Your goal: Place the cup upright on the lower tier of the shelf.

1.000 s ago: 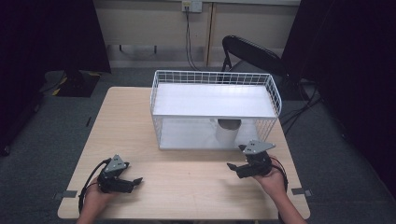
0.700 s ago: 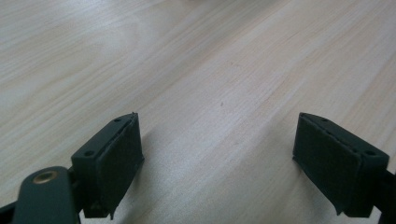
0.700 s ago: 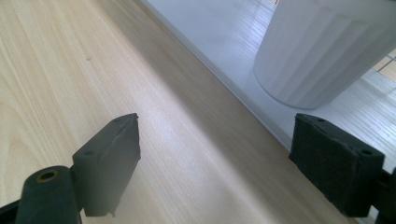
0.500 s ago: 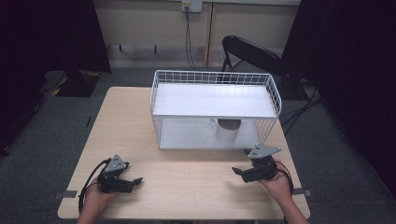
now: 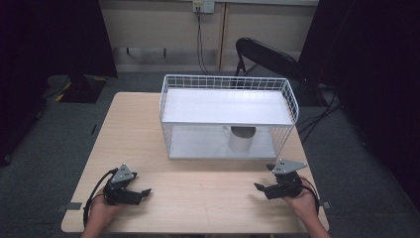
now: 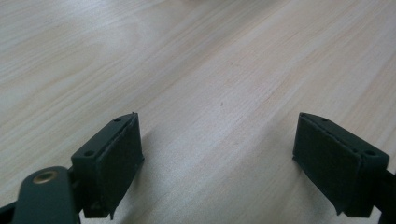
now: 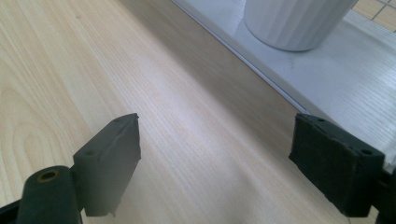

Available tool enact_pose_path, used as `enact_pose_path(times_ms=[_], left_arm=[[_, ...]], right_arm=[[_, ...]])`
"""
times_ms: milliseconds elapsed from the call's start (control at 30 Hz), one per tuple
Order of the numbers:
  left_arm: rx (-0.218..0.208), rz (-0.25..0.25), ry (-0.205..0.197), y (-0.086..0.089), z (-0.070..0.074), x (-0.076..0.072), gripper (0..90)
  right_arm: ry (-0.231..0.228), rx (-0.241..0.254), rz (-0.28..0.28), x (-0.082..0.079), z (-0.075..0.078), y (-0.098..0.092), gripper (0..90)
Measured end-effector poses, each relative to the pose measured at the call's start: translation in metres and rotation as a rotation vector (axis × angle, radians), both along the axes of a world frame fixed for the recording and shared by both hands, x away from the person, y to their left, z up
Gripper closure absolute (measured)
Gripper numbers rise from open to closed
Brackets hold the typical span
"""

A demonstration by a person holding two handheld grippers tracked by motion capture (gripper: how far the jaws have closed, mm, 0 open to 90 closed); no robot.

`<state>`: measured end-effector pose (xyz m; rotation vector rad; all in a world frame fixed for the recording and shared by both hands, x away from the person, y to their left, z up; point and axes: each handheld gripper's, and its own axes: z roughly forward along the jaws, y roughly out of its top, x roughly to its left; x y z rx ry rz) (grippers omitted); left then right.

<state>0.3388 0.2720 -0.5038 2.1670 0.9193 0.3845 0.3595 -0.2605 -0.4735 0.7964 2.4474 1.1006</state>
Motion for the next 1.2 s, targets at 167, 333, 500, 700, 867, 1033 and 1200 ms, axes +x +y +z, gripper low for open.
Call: enact_pose_path(times_ms=[167,333,500,700,867,1033,1200], left_arm=[[0.001,-0.001,-0.001,0.0,0.0,0.0,15.1],[-0.002,0.001,0.002,0.0,0.0,0.0,15.0],[-0.002,0.001,0.002,0.0,0.0,0.0,15.0],[-0.002,0.001,0.002,0.0,0.0,0.0,15.0],[-0.002,0.001,0.002,0.0,0.0,0.0,15.0],[-0.002,0.001,0.002,0.0,0.0,0.0,15.0],[-0.002,0.001,0.002,0.0,0.0,0.0,15.0]], right_arm=[[0.003,-0.007,0.002,-0.002,-0.004,-0.005,15.1],[0.008,-0.009,-0.004,-0.004,-0.006,-0.01,15.1],[0.014,-0.016,-0.009,-0.006,-0.011,-0.016,15.1],[0.029,-0.026,-0.012,-0.008,-0.019,-0.022,15.1],[0.047,-0.03,-0.012,-0.008,-0.024,-0.024,14.6],[0.054,-0.042,-0.006,-0.007,-0.027,-0.023,13.9],[0.082,-0.03,0.001,-0.005,-0.03,-0.025,12.7]])
